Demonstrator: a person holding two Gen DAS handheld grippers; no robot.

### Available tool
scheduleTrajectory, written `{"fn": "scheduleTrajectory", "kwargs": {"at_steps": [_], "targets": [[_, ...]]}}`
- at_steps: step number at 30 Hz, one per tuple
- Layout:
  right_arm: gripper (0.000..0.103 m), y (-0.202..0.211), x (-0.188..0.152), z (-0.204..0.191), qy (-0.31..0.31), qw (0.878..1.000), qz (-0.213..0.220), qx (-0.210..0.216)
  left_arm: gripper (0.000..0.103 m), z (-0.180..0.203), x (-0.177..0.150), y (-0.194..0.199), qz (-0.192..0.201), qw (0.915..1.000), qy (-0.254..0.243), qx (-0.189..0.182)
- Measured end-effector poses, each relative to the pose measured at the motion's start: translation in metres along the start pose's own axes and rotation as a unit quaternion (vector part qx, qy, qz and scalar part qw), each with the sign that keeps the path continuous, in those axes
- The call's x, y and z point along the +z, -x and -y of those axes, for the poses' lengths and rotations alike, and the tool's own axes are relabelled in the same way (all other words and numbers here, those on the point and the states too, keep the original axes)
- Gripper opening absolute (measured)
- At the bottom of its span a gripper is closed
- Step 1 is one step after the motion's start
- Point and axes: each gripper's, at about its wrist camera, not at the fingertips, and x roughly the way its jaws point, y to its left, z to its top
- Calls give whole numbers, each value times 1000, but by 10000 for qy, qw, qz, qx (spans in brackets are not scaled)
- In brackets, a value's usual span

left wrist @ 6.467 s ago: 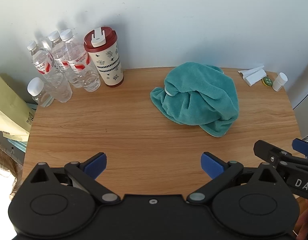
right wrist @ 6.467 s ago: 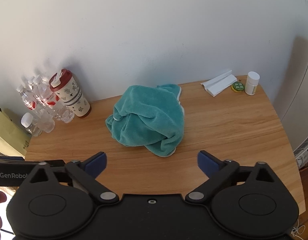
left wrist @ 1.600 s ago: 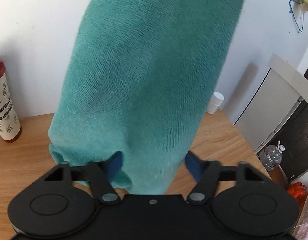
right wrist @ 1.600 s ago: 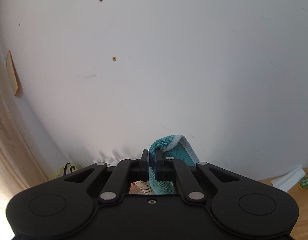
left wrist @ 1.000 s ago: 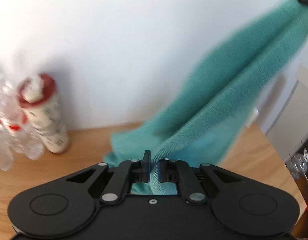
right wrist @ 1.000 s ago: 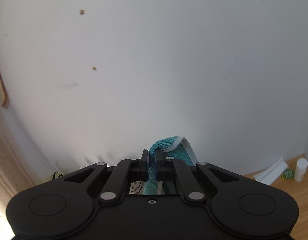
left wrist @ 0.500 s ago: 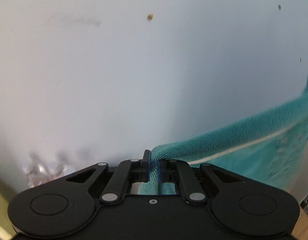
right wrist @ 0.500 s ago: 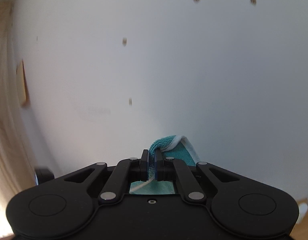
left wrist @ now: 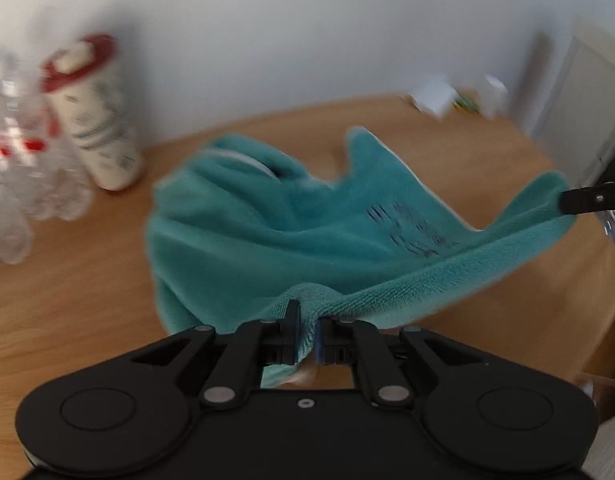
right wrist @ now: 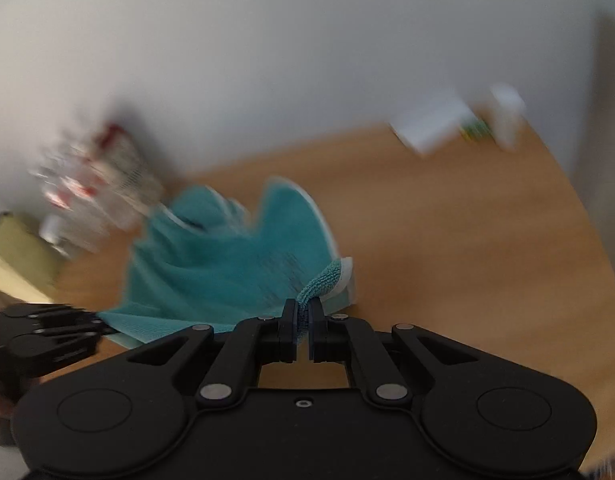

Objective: Fold towel

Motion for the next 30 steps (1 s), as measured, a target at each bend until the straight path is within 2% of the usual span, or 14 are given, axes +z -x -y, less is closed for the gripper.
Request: {"fn": "scheduleTrajectory", "kwargs": {"at_steps": [1,3,4,6,8,10,13,16,22,24,26,28,30], "targets": [[5,-3,-5,5,-51,9999,-75,-59,15,3,0,-4,-63,9999,-109,-19],[5,-6,-12,15,-84,9993,-314,-184,35,8,-1,-11,-156,9994,-312,-27],[6,-5,-14,19,15,9988,-450,-208,45,11,-2,-11,-112,9988,-465,91],[12,1,-14,20,81,9982,-547,-227,50,16,1,0,12,9984,-554,96],[15,15,-8,28,-8,9980,-590,-209,54,11,2,12,-7,9998,-179,-120],[25,25,-1,31,42,9985,-443,-323,61,-7,2,11,-13,9994,252,-234],[31,31,10,35,295,9983,-299,-396,69,-36,5,13,85,9961,865,-152],[33,25,37,34,394,9985,-24,-383,72,-61,11,5,187,9921,1235,93],[34,-51,92,-25,1498,9881,361,50,72,-121,18,-18,215,9732,2156,776],[35,-86,109,-44,1825,9828,255,127,72,-135,19,-25,216,9652,2393,1032],[36,-108,119,-52,1969,9802,174,150,72,-147,18,-33,89,9589,2610,1113],[36,-130,130,-62,2141,9767,94,109,72,-150,18,-36,28,9563,2675,1181],[41,-149,139,-66,2305,9730,-40,136,72,-151,18,-36,7,9554,2700,1195]]}}
